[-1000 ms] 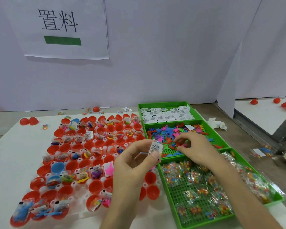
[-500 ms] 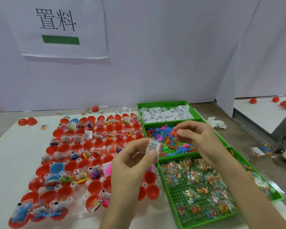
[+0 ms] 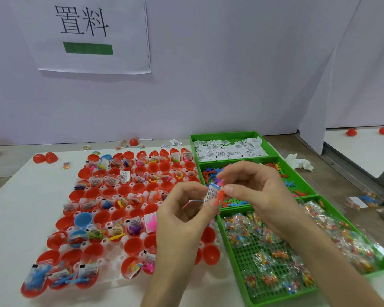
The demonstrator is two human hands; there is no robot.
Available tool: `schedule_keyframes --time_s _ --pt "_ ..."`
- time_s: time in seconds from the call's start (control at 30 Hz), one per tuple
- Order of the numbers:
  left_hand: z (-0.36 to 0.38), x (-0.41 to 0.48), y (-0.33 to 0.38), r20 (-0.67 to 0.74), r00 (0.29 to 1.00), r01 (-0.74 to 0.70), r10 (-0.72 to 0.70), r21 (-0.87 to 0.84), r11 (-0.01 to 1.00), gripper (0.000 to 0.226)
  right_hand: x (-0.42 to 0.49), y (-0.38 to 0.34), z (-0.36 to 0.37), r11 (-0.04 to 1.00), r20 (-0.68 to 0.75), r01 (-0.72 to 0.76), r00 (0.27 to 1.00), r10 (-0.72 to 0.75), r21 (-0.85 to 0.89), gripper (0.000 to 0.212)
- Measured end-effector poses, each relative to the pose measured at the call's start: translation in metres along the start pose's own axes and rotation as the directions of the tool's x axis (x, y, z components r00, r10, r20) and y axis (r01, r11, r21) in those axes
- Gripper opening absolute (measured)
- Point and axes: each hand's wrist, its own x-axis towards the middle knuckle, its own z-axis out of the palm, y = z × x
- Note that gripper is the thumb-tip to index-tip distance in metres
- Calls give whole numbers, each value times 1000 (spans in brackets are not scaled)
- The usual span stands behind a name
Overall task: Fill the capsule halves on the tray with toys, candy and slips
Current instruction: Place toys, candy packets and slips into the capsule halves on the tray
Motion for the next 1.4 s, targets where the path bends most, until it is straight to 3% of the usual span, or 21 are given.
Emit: schedule_keyframes --time_s 0.1,0.37,0.7,0.87,1.0,1.1,1.27,1.4 --pt "0 0 0 -9 1000 2 -2 27 1000 18 0 0 3 992 -27 38 999 -42 -124 18" --pt "2 0 3 -30 999 -35 38 83 996 17 -1 -5 5 984 -28 83 996 -89 -155 19" --pt "8 -3 8 -7 997 -78 78 12 997 23 -1 -5 6 993 -53 99 993 -102 -65 19" --pt "9 -4 8 13 995 -96 97 -23 995 23 -4 -2 11 965 -81 175 978 -194 -195 24" --pt "9 -3 5 -4 996 -91 90 -34 995 17 -7 1 18 884 -46 286 945 -325 -369 23" --pt "8 -3 3 -9 994 -106 106 -37 994 15 -8 1 20 859 -26 329 929 -368 -392 23" --pt "5 -3 0 -5 994 -113 113 -4 994 10 -7 2 19 918 -63 272 951 -302 -288 20" --pt "3 -3 0 -37 990 -132 134 63 989 14 -3 -1 7 957 49 140 990 -132 -255 31"
